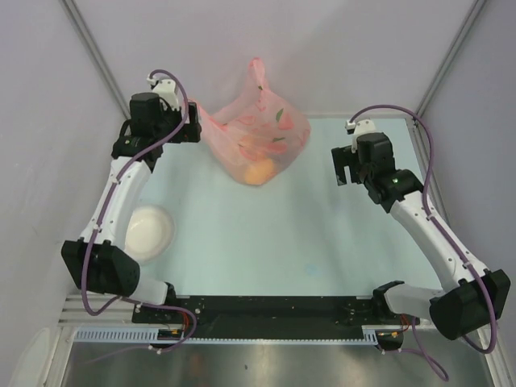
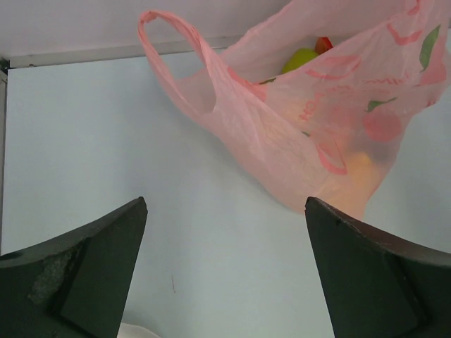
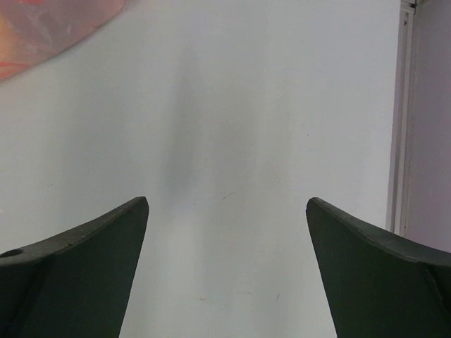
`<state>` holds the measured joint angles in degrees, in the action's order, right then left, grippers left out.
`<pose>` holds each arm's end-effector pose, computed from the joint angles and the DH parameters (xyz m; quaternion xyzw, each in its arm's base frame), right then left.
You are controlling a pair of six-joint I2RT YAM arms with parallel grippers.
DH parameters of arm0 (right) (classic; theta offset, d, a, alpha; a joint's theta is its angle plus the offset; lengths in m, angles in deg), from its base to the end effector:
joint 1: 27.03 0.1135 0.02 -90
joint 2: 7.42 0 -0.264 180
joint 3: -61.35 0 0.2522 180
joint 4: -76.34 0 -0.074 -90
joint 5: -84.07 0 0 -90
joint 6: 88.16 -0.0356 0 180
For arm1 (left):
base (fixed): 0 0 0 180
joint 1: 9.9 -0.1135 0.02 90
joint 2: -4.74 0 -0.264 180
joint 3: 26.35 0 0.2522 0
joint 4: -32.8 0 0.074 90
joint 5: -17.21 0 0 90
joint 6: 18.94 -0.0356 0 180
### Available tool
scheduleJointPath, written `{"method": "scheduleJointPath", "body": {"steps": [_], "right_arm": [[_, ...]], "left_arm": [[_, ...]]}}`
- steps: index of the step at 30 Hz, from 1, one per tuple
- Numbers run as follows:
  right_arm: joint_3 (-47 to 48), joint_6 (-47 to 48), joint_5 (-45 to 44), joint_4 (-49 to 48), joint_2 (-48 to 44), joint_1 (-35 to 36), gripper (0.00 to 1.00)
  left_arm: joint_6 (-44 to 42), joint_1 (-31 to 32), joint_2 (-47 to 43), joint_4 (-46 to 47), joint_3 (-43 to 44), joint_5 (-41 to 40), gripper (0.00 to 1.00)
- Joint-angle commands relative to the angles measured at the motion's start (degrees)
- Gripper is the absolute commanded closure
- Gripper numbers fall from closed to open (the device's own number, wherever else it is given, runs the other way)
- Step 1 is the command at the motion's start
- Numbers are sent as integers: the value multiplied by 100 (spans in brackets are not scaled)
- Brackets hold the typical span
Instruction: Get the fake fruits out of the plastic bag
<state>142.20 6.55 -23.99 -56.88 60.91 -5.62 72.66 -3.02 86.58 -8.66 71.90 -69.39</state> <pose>0.2441 0.0839 0.3528 -0.1258 0.8671 -0.0702 0.4769 0.3211 -0.0409 0.3997 0.0548 0.8416 -0.0646 0.5334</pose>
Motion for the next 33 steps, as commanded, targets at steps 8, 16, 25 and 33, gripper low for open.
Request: {"method": "scheduleJointPath", "body": {"steps": [8, 16, 25, 33], "right_arm": [[681, 321, 1754, -920, 689, 83, 0], [1535, -339, 2298, -973, 1709, 109, 5], [1737, -445, 2439, -849, 1929, 135, 6], [2053, -392, 2185, -1033, 2289, 144, 5]], "left_arm": [[1183, -107, 1667, 19, 1947, -499, 0], [1518, -178, 2775, 371, 2879, 345, 10], [1764, -204, 3469, 503, 3583, 126, 14], [2168, -169, 3751, 415, 3496, -76, 19]]}}
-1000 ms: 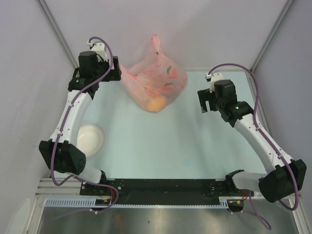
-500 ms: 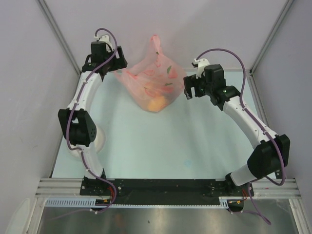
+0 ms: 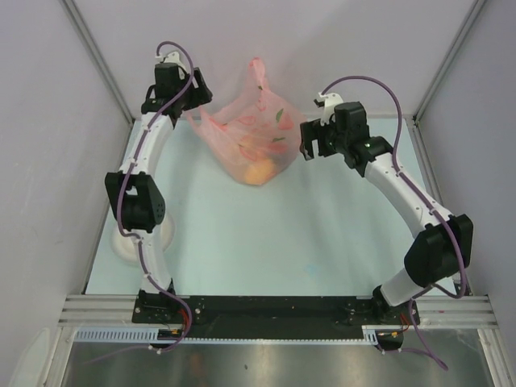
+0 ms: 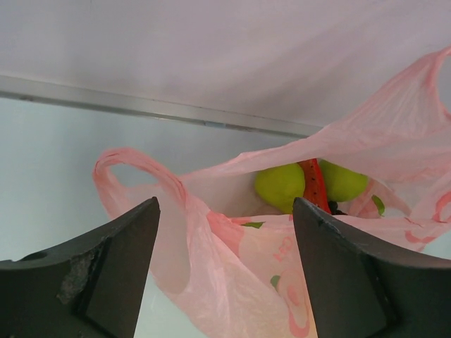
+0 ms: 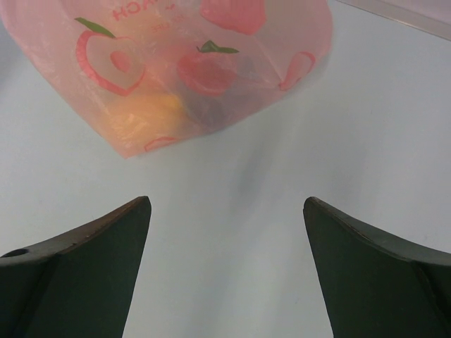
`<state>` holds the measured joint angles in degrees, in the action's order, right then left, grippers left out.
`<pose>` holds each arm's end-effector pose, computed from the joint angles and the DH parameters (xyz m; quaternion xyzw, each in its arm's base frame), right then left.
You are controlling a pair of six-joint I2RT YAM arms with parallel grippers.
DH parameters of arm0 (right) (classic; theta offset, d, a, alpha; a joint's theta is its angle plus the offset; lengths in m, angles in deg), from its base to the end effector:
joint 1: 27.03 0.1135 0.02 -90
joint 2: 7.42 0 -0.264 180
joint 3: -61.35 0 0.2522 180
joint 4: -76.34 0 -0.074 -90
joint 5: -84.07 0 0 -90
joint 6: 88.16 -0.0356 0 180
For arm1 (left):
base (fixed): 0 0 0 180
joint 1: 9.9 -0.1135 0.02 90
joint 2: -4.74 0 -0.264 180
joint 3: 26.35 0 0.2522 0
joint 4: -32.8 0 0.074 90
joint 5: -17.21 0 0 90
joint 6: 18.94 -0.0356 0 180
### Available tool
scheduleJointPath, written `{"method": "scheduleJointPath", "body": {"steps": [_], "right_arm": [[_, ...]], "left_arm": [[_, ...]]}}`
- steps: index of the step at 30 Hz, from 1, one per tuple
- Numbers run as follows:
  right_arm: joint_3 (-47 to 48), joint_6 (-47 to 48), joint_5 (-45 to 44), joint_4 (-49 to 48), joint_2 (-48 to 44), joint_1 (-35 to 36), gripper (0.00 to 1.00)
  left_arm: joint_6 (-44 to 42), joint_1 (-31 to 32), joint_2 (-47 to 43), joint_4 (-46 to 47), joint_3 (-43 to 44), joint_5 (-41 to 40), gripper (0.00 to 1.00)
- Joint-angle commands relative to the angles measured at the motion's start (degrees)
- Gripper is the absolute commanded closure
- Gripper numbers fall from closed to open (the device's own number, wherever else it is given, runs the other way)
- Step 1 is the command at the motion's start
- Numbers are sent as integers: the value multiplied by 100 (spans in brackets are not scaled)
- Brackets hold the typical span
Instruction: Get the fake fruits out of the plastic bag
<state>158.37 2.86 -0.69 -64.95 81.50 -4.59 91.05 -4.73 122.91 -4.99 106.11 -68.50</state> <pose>0.3305 0.1400 0.3573 -0.1986 0.8450 0.1310 0.4789 0.4872 -0.0468 0.3648 -0.0874 0.8314 -0.1499 0.5279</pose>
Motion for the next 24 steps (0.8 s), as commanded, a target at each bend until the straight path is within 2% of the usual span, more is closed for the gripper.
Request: {"method": "scheduleJointPath", "body": {"steps": [1, 5, 8, 11, 14, 15, 18, 22, 24], "right_arm": [[567, -14, -172, -280, 309, 33, 5], [1182, -58, -286, -368, 748, 41, 6], [1665, -75, -277, -350, 1179, 50, 6], [1982, -40, -382, -456, 1522, 77, 6], [2185, -75, -514, -596, 1811, 85, 7], [2333, -75, -515, -675, 1882, 85, 7], [2763, -364, -497, -894, 2102, 85, 7], [3623, -453, -173, -1018, 2637, 164, 7], [4038, -505, -146, -1071, 3066, 182, 6]], "left_arm": [[365, 2, 145, 39, 66, -279, 19], [418, 2, 434, 12, 215, -640, 20], [357, 2, 654, 170, 338, -606, 25], [252, 10, 751, 468, 339, -195, 43], [-3, 81, 673, 654, 199, 525, 83], [-73, 142, 481, 628, 137, 650, 100], [-118, 177, -29, 479, -529, 1063, 100], [-135, 212, -1503, 1012, -2555, 1346, 100], [-197, 265, -1840, 1120, -2991, 1381, 100]]}}
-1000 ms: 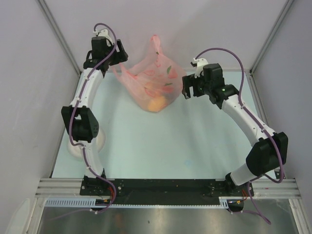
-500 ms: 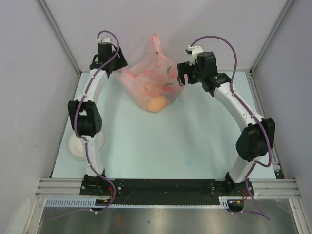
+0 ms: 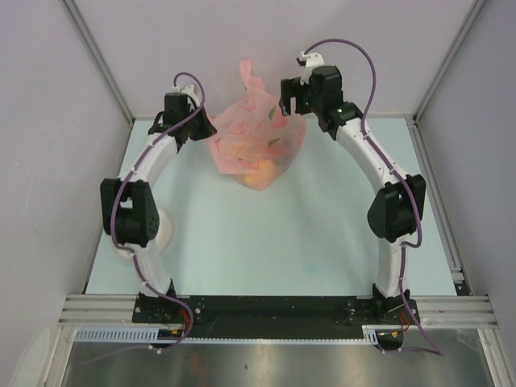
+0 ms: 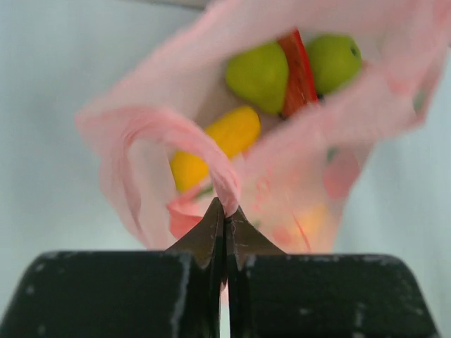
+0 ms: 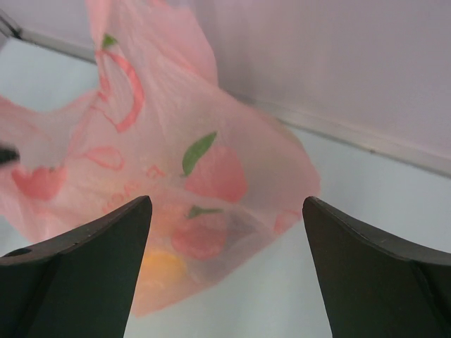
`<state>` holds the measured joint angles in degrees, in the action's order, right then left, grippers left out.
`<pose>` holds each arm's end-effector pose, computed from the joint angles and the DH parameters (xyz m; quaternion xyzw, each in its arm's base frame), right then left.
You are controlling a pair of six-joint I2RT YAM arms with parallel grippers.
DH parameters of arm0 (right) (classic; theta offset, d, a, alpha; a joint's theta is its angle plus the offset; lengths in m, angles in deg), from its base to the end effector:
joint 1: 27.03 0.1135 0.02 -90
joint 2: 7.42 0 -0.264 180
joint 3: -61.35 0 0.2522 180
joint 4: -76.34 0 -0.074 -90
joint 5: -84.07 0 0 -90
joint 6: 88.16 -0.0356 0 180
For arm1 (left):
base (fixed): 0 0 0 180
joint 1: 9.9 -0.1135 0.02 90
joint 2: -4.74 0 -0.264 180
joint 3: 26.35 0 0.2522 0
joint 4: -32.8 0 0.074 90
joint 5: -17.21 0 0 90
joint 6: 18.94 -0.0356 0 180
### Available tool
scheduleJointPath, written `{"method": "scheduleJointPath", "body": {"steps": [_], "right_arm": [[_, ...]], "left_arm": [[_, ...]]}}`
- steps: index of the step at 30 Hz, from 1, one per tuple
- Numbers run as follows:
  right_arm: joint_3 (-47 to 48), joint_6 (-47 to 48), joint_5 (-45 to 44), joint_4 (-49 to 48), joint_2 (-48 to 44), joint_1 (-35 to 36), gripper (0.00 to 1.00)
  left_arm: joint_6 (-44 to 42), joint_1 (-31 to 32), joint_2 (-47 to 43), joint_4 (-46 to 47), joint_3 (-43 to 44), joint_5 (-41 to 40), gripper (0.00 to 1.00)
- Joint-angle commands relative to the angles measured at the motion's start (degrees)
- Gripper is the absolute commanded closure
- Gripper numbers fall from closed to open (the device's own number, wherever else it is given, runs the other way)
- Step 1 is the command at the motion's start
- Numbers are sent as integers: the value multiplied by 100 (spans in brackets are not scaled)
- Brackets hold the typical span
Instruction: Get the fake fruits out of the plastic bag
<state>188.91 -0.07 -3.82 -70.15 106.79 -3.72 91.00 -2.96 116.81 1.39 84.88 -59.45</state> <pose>0.4371 0.1898 0.3747 -0.1626 0.8036 0.1397 0.5552 0.4589 -0.0641 0.2965 -0.0427 0.8705 -0.2104 0.4429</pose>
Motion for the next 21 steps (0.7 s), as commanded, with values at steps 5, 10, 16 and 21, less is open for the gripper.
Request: {"method": "scheduleJointPath", "body": {"steps": [5, 10, 16, 21], "right_arm": [[2338, -503, 421, -691, 1392, 226, 2], [3103, -635, -50, -1060, 2147, 551, 0], [3702, -389, -1107, -1500, 2843, 851, 0], [3852, -363, -1507, -1816, 3291, 894, 2]], "left_arm": [[-263, 202, -1635, 359, -1230, 476, 100], [-263, 378, -2110, 271, -1608, 616, 100], [-456, 589, -2646, -19, -2109, 687, 99], [-518, 651, -2918, -98, -2390, 608, 100]]}}
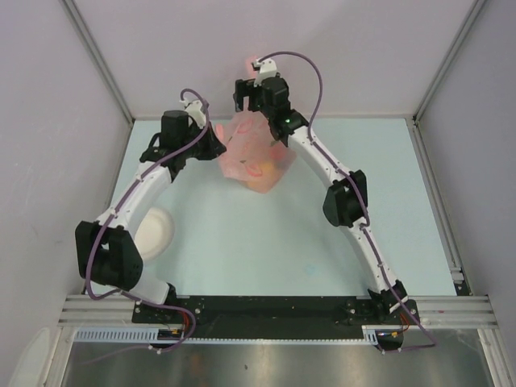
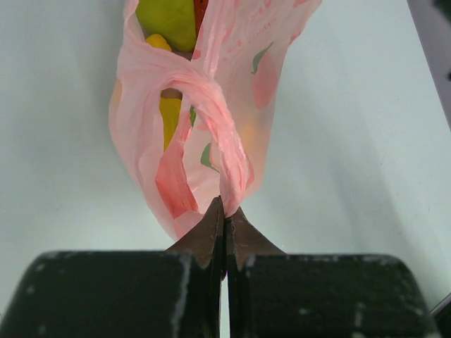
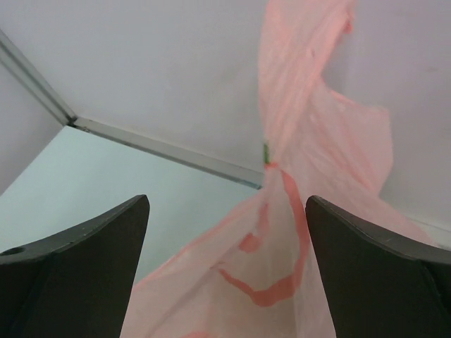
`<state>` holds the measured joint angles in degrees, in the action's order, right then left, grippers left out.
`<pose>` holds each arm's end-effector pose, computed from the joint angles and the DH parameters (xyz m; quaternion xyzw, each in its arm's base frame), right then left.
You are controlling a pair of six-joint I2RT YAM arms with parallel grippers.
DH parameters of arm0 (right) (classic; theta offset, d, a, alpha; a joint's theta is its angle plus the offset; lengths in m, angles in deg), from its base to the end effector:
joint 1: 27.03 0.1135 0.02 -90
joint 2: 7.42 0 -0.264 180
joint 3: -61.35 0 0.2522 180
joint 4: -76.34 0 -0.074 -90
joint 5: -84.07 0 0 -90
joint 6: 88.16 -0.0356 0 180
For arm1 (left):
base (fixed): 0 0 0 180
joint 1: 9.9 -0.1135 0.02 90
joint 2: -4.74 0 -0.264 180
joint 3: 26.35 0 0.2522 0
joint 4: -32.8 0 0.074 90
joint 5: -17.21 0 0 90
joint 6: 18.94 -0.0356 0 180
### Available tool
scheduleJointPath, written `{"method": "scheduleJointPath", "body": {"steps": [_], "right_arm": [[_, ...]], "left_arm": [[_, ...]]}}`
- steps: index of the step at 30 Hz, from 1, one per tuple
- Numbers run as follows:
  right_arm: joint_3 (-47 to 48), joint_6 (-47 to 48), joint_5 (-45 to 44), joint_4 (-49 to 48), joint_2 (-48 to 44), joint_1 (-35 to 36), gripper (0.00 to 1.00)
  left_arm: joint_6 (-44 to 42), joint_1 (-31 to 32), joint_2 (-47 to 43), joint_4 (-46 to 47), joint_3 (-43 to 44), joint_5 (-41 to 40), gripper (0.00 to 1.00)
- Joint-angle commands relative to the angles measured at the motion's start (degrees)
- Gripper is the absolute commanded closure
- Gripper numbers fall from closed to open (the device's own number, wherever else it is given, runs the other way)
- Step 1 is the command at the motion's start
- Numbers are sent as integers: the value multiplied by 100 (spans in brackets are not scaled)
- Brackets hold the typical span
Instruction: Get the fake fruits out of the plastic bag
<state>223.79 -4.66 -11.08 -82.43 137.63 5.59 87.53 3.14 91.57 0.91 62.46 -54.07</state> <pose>0.4955 0.3133 0.3328 -0.1350 0.7177 0.1975 0.6539 0.3392 -0.0903 0.3321 0.0558 0.8562 -0.2620 0.4419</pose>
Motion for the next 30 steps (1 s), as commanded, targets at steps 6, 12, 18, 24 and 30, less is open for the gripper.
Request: {"method": "scheduleJointPath", "body": {"steps": [6, 12, 18, 24, 30], "right_arm": [[311, 493, -1745, -1686, 322, -220, 23], [293, 518, -1313, -2214, 226, -739, 86], [292, 1009, -849, -2723, -56, -1293, 100], [312, 1705, -654, -3058, -415, -1740, 100], [-1680, 1705, -655, -3364, -2206, -2137, 100]], "left_arm": [[-337, 50, -491, -129, -227, -53, 100], [-478, 50, -263, -51, 131, 0, 100], [-706, 50, 1471, -120, 3031, 70, 100], [-1004, 155, 3233, 291, 6456, 62, 100], [-1620, 366, 3192, 812, 6778, 131, 100]]}}
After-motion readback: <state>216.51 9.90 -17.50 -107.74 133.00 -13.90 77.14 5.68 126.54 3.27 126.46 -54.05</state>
